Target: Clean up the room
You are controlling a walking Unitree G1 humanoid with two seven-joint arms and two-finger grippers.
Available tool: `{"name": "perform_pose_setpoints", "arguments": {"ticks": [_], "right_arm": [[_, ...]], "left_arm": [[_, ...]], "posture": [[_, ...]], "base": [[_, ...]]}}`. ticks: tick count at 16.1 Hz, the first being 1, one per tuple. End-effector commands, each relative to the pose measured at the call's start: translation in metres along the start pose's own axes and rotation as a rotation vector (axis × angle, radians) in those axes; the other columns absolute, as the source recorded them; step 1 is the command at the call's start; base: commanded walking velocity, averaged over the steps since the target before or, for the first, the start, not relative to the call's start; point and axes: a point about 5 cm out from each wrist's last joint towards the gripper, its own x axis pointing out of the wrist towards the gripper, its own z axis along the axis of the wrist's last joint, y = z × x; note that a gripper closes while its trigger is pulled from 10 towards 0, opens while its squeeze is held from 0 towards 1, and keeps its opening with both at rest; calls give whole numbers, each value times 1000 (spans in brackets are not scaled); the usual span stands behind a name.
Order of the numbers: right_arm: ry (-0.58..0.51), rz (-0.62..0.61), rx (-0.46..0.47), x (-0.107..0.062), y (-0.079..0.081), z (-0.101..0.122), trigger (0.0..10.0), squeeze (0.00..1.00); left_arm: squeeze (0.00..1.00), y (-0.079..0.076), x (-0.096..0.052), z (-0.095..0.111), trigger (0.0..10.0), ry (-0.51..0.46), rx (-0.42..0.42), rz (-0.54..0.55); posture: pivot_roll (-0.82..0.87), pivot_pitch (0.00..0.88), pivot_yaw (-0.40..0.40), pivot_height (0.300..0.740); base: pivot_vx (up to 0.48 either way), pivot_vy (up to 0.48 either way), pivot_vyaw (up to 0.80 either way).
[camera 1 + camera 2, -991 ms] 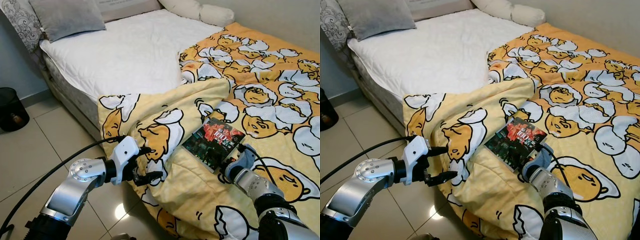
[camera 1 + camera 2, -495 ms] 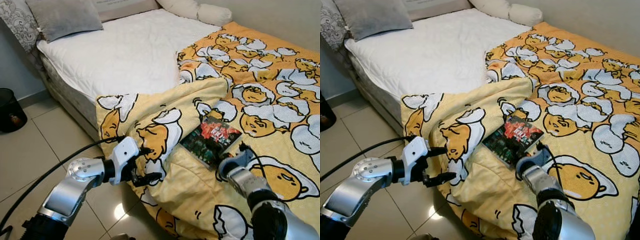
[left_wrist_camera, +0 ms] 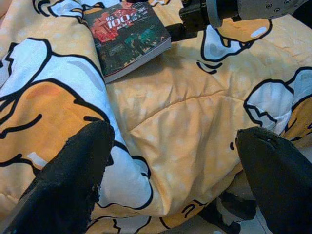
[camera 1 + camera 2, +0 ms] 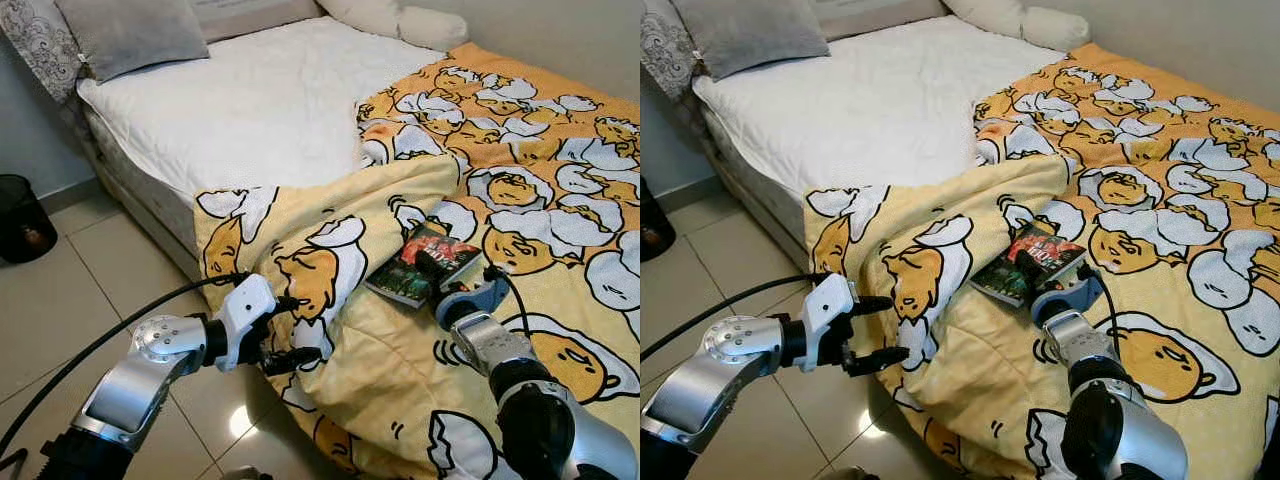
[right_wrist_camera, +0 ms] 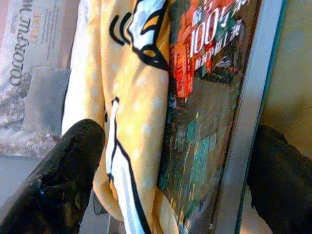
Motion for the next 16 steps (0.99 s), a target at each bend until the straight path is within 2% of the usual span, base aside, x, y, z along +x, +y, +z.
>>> {"name": "perform_pose_setpoints", "arguments": {"ticks": [1, 3, 7, 10, 16], "right_arm": [[-30, 15, 11, 7, 15, 2, 3569, 0], [-21, 3, 17, 9, 18, -4, 39, 0], [4, -30, 17, 14, 27, -18, 0, 0], [14, -133, 16, 14, 20, -26, 0, 0], [-19, -201, 37, 13, 16, -27, 0, 0]], "left_arm": [[553, 1, -3, 4, 10000, 2, 20, 2], [545, 1, -4, 4, 10000, 6, 19, 4], [545, 0, -7, 4, 10000, 14, 16, 8], [541, -2, -7, 3, 10000, 18, 11, 9], [533, -5, -7, 3, 10000, 23, 9, 4]], "posture": [[96, 0, -28, 740], [102, 0, -27, 740], [121, 0, -32, 740], [125, 0, -34, 740], [130, 0, -31, 740]], "base": [[0, 0, 0], [0, 0, 0], [0, 0, 0], [0, 0, 0], [0, 0, 0]]}}
